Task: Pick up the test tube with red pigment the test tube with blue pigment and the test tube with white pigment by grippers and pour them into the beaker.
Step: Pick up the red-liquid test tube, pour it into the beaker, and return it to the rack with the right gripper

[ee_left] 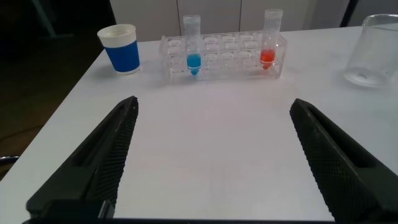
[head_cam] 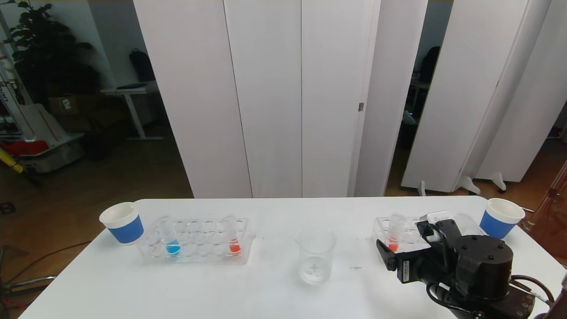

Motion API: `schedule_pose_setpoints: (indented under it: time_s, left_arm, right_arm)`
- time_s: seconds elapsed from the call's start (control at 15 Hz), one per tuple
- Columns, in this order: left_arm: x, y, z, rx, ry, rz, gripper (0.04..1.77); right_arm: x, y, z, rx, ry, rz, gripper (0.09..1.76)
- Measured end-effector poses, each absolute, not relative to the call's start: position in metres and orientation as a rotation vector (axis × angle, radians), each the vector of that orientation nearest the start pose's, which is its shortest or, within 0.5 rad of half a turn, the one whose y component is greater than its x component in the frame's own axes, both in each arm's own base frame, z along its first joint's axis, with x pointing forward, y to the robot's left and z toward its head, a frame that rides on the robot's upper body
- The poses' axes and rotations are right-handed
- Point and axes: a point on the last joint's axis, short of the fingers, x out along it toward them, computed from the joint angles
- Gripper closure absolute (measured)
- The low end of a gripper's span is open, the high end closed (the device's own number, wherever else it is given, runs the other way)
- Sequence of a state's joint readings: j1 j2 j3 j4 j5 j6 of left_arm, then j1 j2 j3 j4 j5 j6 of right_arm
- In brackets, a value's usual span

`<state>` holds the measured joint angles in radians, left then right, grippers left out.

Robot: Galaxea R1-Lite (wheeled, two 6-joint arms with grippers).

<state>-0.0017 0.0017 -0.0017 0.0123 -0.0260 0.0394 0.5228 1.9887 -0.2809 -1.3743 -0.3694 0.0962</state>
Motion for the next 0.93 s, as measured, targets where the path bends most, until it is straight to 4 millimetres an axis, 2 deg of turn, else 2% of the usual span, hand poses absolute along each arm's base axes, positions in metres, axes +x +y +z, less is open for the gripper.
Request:
schedule_pose_setpoints:
  time_s: [0.67,0.93]
  left_arm:
    - [-0.023,-0.001,0.075,0.04,0.011,-0.028,0.07]
    - [-0.023,-0.001,0.075,0.039,0.012,-0.028,0.07]
  right_arm:
    - [0.258,0.133,0.065,-0.087,0.22,0.132,0.1]
    - [0.264,0.134,0.061,-0.085,0.222,0.126,0.1]
